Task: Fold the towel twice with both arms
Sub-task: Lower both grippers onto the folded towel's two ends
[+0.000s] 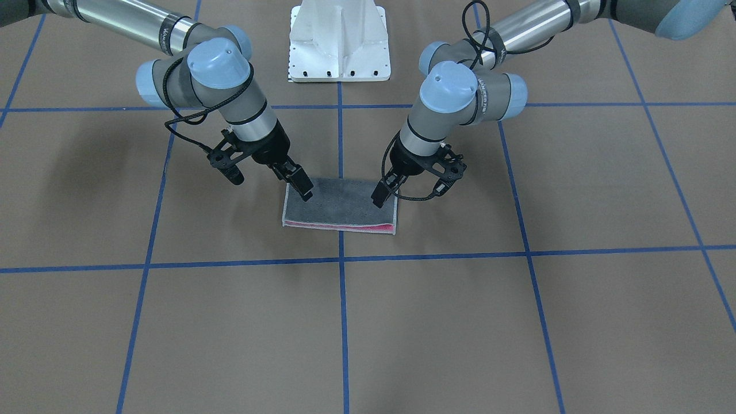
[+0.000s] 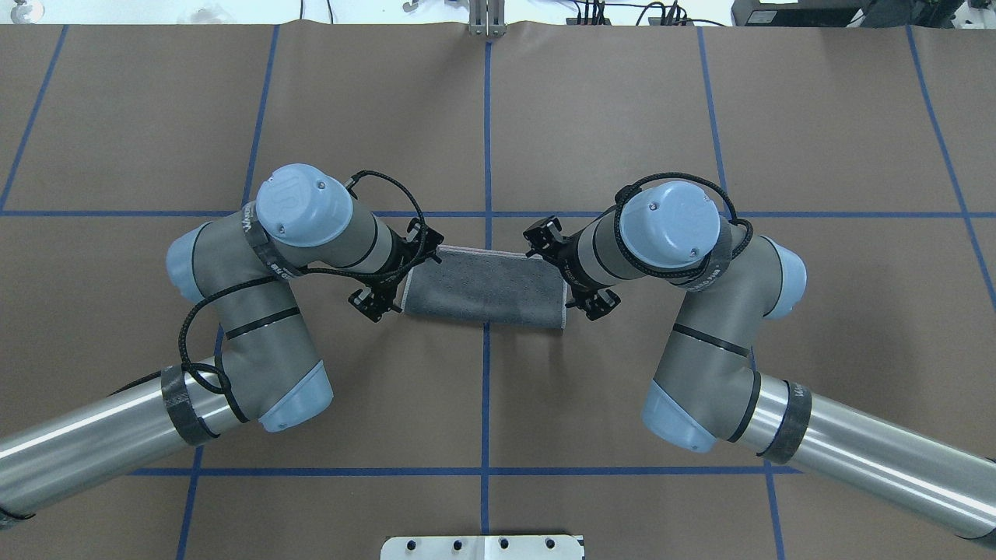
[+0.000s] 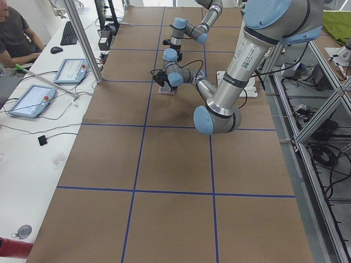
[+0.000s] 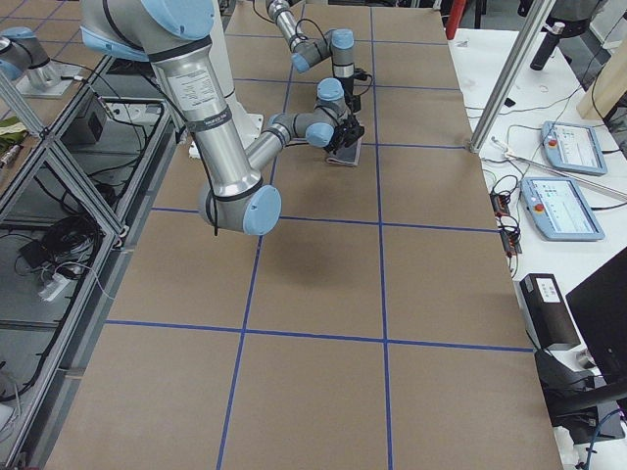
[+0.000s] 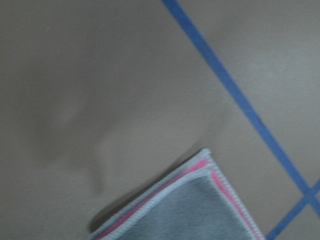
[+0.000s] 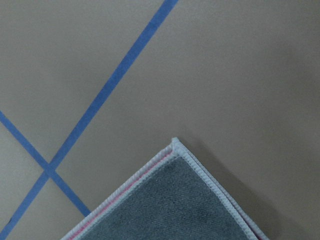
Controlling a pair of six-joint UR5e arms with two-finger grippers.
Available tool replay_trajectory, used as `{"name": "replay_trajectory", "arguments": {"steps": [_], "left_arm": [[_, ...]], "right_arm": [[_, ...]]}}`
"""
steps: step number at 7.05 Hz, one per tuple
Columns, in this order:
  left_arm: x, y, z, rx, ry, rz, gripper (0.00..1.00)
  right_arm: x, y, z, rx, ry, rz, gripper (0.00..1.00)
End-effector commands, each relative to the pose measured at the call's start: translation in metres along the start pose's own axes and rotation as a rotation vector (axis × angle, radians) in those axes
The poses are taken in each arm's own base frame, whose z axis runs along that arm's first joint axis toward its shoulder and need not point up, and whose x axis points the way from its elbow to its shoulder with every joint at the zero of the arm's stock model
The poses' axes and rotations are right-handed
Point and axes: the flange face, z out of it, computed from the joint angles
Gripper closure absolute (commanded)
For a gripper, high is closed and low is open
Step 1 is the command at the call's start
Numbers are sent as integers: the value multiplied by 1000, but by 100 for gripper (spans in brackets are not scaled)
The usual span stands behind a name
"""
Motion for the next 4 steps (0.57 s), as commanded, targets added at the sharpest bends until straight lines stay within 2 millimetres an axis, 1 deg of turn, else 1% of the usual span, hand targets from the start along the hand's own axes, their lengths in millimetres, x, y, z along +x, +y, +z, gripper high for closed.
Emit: {"name": "replay_trajectory", "arguments": {"steps": [1, 2, 3, 4], "left_arm": [[-8, 14, 8, -12, -13, -19, 9], [-13, 21, 14, -18, -25, -14, 17], [-13, 19, 16, -15, -28, -8, 20], [-12, 18, 16, -12, -26, -4, 25]], "right_arm": [[-5, -4, -5, -4, -5, 4, 0], [-4, -7, -5, -1, -5, 7, 0], [-5, -7, -6, -1, -6, 6, 0], [-5, -7, -6, -1, -6, 8, 0]]}}
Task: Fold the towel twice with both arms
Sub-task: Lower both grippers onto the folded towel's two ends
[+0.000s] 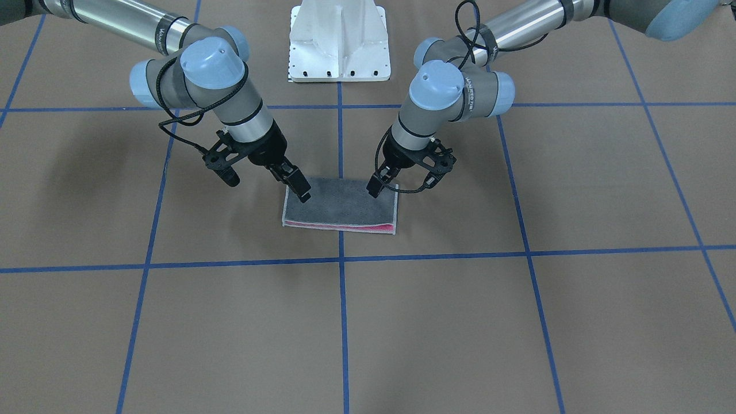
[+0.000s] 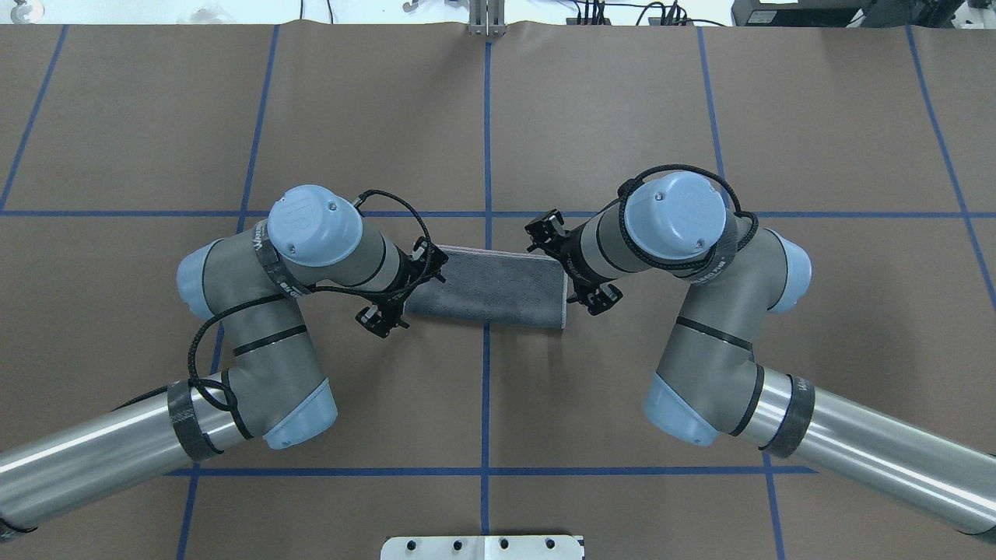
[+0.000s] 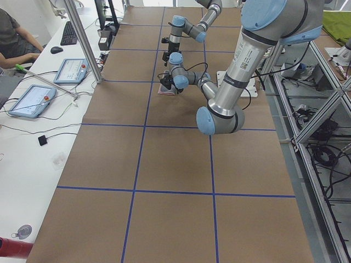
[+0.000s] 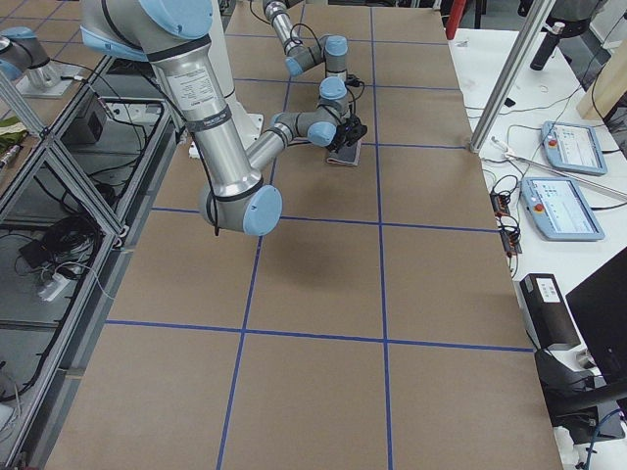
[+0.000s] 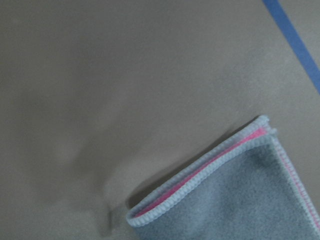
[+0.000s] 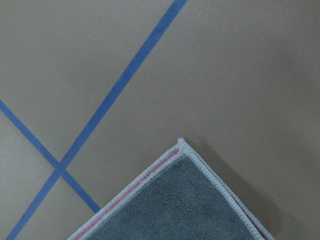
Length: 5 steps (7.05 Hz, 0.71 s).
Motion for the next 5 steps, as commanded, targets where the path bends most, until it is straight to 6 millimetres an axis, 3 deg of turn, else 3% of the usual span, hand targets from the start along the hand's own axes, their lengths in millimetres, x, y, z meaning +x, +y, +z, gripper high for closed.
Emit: {"name": "replay_trajectory", "arguments": {"steps": [1, 2, 3, 5], "left_arm": [[0, 0, 1, 2, -1, -3, 48], [2, -4, -2, 5, 3, 1, 83], [3, -6, -3, 8, 6, 2, 100], [6, -11, -6, 12, 10, 0, 100]], "right_arm": [[0, 0, 0, 0, -1, 2, 0], [1, -1, 0, 1, 1, 2, 0], [1, -1, 0, 2, 2, 2, 0], [1, -2, -1, 2, 0, 3, 0]]}}
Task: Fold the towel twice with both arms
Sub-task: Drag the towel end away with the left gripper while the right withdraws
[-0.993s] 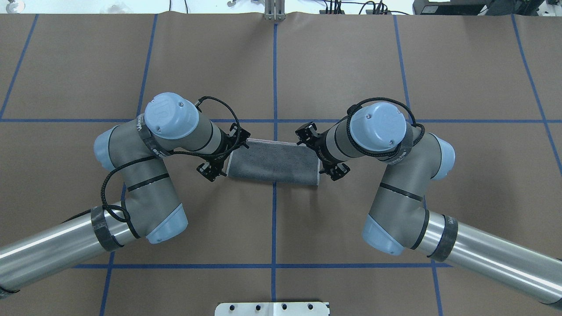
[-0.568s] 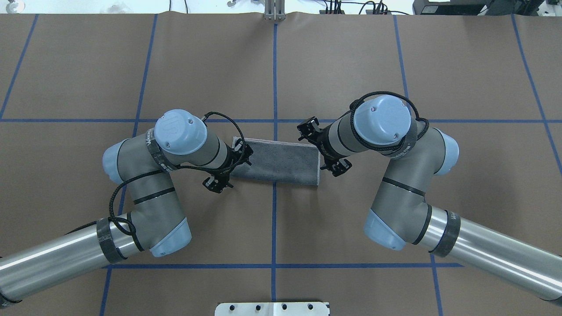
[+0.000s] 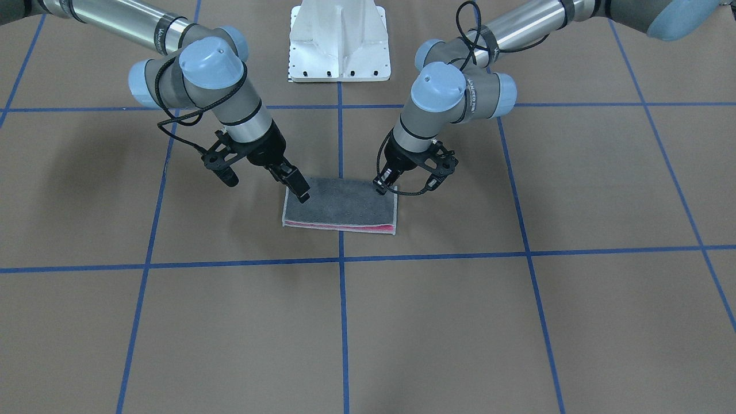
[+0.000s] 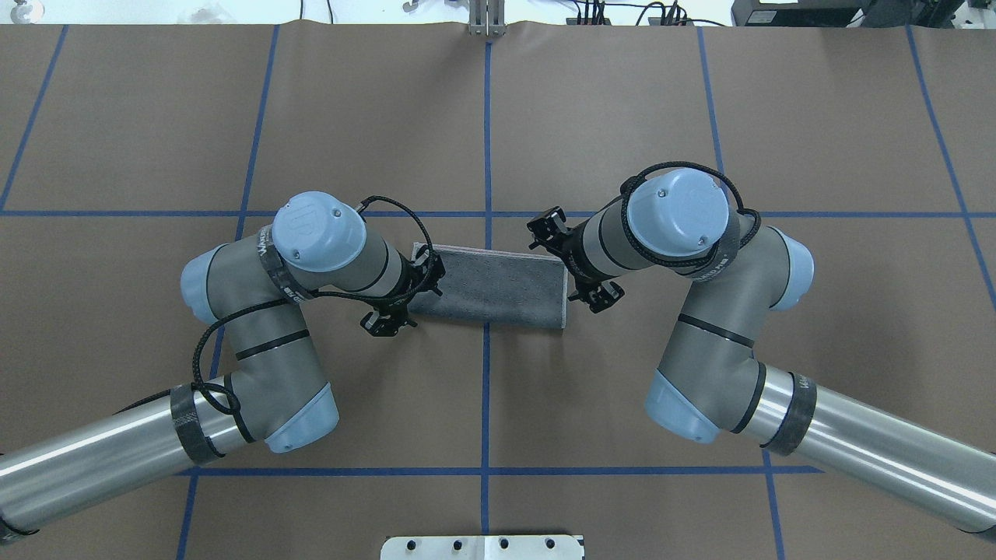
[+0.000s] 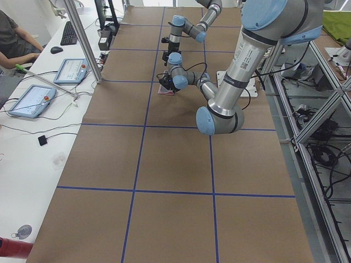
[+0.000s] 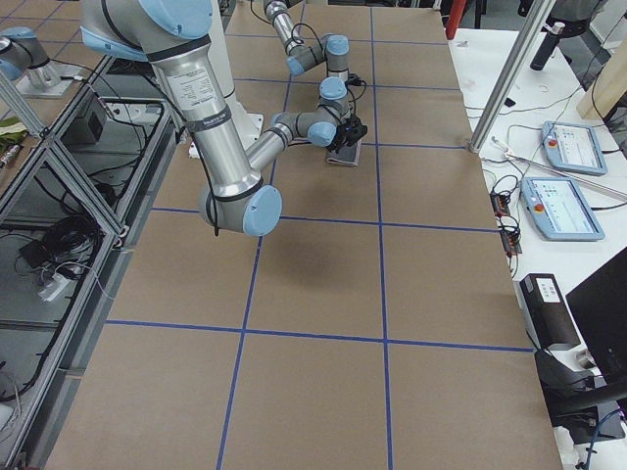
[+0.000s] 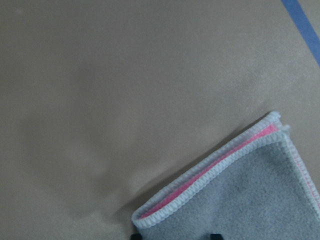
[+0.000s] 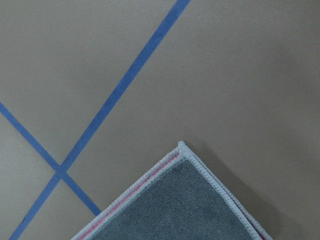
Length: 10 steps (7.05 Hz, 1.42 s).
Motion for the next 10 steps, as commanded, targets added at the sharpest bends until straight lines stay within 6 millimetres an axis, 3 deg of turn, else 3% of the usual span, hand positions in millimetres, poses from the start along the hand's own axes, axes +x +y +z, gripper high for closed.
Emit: {"name": "replay_trajectory", "arguments": {"steps": [1, 4, 7, 9, 10], "left_arm": [[5, -10, -6, 10, 11, -5, 100], [39, -59, -26, 66, 53, 44, 100], [129, -65, -10, 95, 80, 48, 100], [146, -80, 6, 147, 110, 47, 100], [150, -92, -2, 163, 114, 61, 100]], "right_arm": [[0, 0, -1, 0, -1, 1, 0], [-6, 7, -22, 7, 3, 6, 0], [-5, 7, -23, 10, 7, 6, 0], [-4, 7, -23, 10, 7, 5, 0], [-5, 6, -24, 11, 6, 5, 0]]}}
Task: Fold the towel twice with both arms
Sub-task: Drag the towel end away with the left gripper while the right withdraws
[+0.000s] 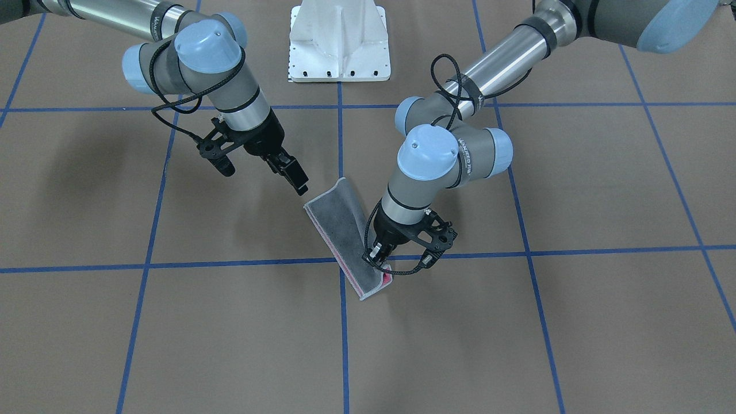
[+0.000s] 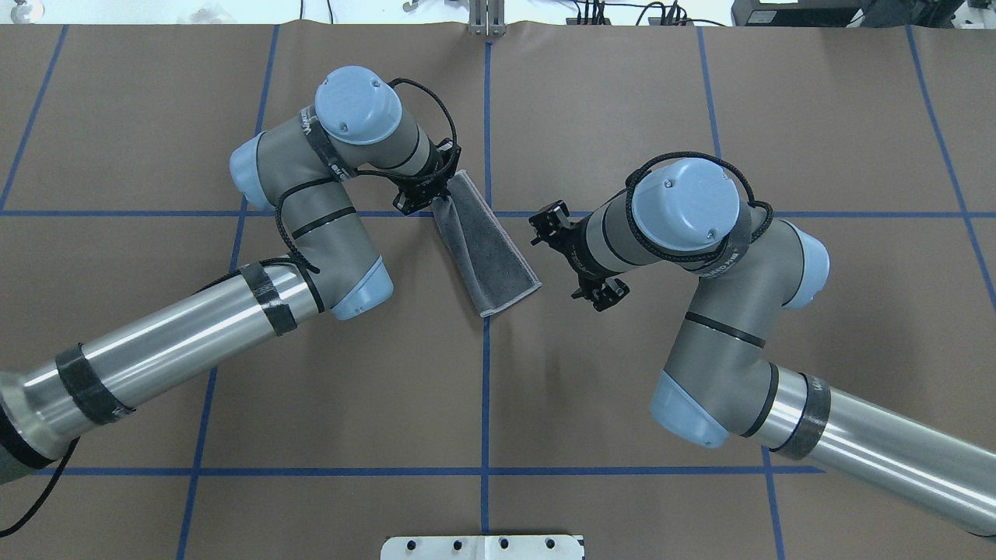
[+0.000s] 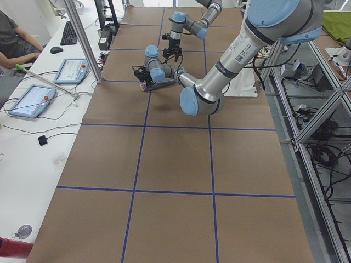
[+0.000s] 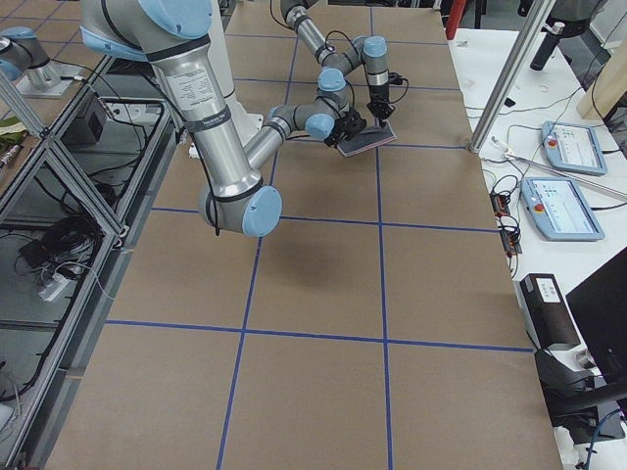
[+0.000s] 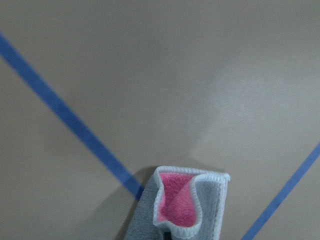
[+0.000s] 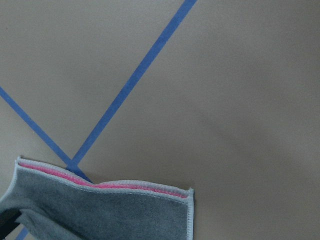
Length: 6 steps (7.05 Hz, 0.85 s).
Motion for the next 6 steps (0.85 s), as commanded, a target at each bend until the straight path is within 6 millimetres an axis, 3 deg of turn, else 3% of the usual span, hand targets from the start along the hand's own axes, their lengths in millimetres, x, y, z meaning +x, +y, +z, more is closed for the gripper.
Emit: {"name": "replay_trajectory", "arguments": {"steps": [1, 2, 3, 4, 6], "left_arm": [[11, -31, -4, 42, 11, 17, 100], [19, -33, -1, 49, 6, 38, 100], [24, -41, 7, 51, 21, 42, 80], [26, -40, 8, 48, 27, 54, 1], [36, -38, -12, 50, 28, 79, 0]], "right_arm": [[0, -1, 0, 1, 0, 0, 0], [-1, 0, -1, 0, -2, 0, 0], [0, -1, -1, 0, 0, 1, 0], [-1, -1, -1, 2, -1, 1, 0], [-2, -5, -3, -5, 1, 6, 0]]}}
